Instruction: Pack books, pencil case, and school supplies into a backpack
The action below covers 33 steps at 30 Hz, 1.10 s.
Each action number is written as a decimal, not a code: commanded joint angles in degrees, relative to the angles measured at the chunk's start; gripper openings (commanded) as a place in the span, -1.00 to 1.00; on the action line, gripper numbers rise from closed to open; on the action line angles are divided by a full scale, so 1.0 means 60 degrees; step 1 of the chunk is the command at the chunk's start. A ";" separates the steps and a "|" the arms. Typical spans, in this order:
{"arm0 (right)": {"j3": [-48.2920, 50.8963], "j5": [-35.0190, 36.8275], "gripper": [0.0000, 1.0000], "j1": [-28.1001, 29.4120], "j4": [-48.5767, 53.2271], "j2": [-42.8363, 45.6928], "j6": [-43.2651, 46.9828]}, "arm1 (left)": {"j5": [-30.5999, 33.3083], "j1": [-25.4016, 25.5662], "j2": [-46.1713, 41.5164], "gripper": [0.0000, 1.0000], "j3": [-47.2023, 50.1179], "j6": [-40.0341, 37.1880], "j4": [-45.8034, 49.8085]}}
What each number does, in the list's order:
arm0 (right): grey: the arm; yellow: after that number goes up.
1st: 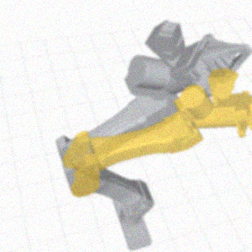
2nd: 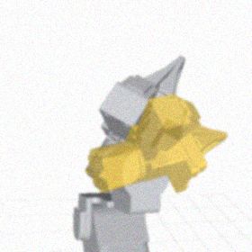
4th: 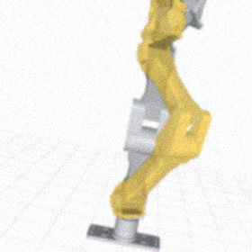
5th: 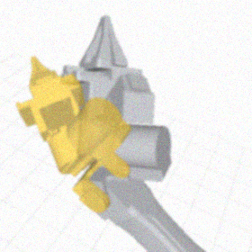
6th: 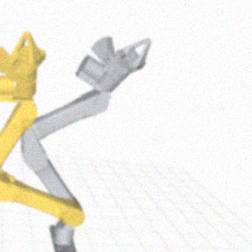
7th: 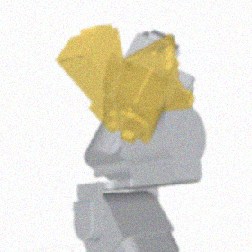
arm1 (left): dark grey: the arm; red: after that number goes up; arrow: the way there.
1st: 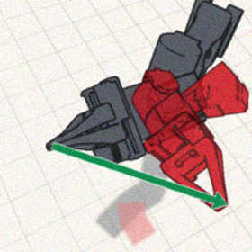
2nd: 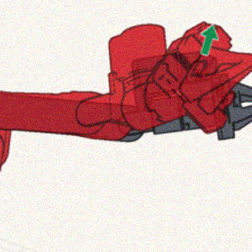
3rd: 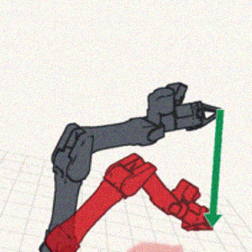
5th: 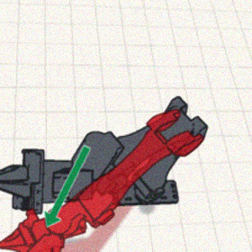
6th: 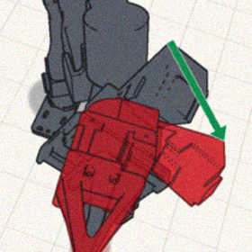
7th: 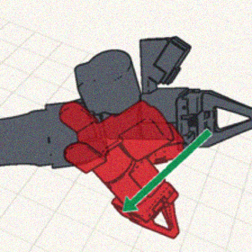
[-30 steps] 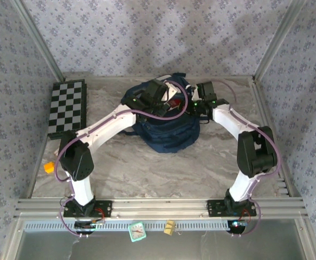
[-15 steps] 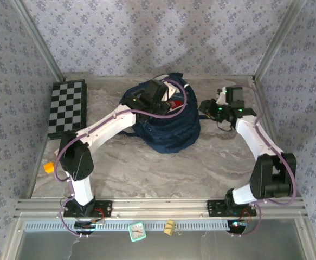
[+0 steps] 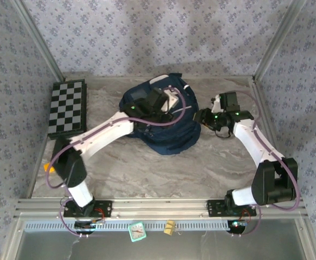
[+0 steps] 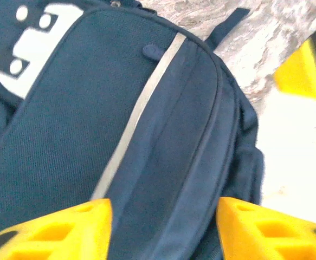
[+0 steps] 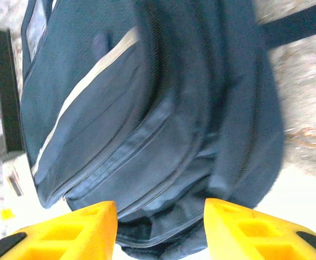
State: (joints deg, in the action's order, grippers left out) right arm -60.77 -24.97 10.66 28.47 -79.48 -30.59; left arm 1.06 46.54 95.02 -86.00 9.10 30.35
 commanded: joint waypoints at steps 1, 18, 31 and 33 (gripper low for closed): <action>0.0324 0.0392 -0.03 0.0885 -0.0210 0.0218 -0.0659 | -0.0945 -0.1380 -0.1428 0.21 0.1286 0.2679 -0.0936; 0.0589 0.1320 0.05 0.3043 -0.2212 -0.0997 -0.2151 | -0.3180 -0.3878 -0.0154 0.14 0.3782 0.8107 -0.4914; -0.0579 0.0766 0.06 0.1885 -0.1824 -0.1957 -0.1230 | -0.2473 -0.2953 0.0996 -0.13 0.2633 0.8223 -0.4415; -0.0884 0.0565 0.05 0.1520 -0.1703 -0.2181 -0.1008 | -0.2075 -0.2753 0.1103 -0.29 0.2585 0.8621 -0.4431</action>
State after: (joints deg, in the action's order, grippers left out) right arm -62.59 -21.37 22.65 17.21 -90.98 -39.44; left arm -13.45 27.90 100.57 -67.83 58.52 4.62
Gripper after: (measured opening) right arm 0.528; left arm 0.368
